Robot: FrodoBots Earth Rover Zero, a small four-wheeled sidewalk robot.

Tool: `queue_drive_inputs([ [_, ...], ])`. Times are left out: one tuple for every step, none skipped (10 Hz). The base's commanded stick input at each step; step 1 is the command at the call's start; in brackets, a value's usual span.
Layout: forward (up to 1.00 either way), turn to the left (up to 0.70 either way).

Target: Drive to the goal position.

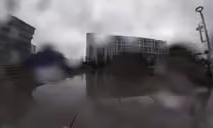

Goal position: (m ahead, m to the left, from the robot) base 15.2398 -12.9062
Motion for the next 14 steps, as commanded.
queue_drive_inputs([
  [1.0, 0.0],
  [1.0, 0.0],
  [1.0, 0.0],
  [1.0, 0.0],
  [1.0, 0.0],
  [1.0, 0.0],
  [1.0, 0.0],
  [1.0, 0.0],
  [1.0, 0.0],
  [1.0, 0.0],
  [1.0, 0.0],
  [1.0, 0.0],
  [1.0, 0.0],
  [1.0, 0.0],
])
